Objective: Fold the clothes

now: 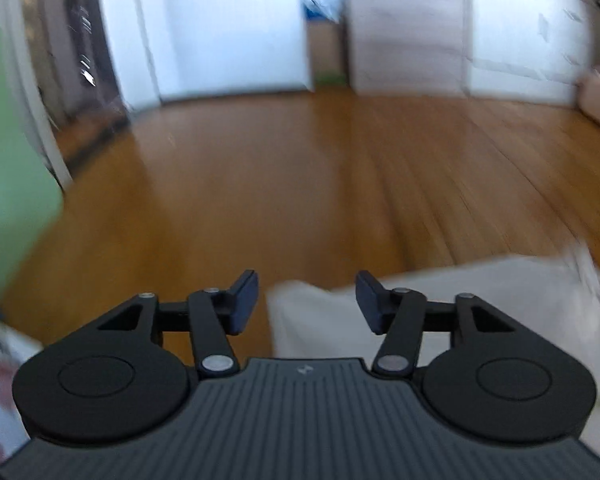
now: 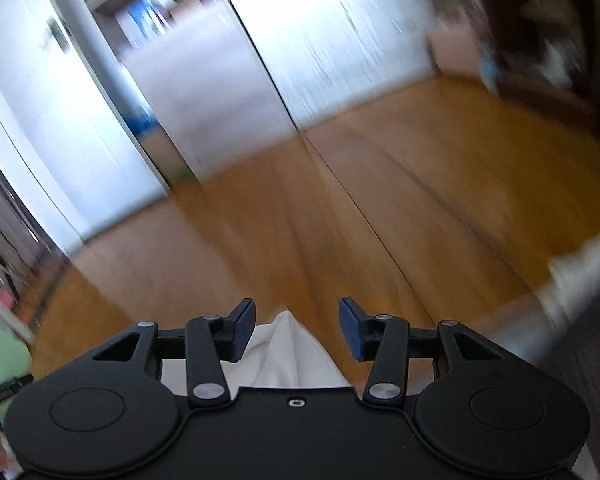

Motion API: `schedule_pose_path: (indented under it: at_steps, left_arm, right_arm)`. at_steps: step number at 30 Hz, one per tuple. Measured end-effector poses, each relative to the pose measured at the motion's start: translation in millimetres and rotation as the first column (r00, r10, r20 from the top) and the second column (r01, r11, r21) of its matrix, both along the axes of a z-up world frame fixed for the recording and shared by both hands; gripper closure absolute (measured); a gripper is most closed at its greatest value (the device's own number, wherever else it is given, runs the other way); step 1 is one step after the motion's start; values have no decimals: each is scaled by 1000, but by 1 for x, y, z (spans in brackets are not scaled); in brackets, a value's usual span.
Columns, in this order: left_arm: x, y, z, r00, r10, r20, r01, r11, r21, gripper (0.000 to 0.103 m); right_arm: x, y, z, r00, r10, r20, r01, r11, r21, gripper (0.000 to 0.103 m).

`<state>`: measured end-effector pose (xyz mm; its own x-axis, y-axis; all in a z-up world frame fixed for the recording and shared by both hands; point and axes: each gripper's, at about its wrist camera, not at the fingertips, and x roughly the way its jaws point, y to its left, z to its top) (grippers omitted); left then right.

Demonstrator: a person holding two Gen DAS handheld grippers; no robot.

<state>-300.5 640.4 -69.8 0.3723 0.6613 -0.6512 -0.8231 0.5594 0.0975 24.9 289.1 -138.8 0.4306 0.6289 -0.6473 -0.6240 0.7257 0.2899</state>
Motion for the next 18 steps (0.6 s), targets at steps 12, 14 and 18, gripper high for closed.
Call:
schedule_pose_path:
  at_steps: [12, 14, 18]
  left_arm:
    - [34, -181, -71, 939, -319, 127, 343, 890, -301, 49]
    - [39, -196, -78, 924, -358, 135, 383, 871, -307, 49]
    - [51, -220, -87, 906, -397, 148, 424, 854, -302, 49]
  right_arm:
    - [-77, -127, -70, 978, -144, -148, 133, 988, -82, 42]
    - [-74, -132, -75, 974, -156, -163, 142, 985, -94, 42]
    - [-68, -141, -86, 965, -179, -192, 158, 980, -118, 42]
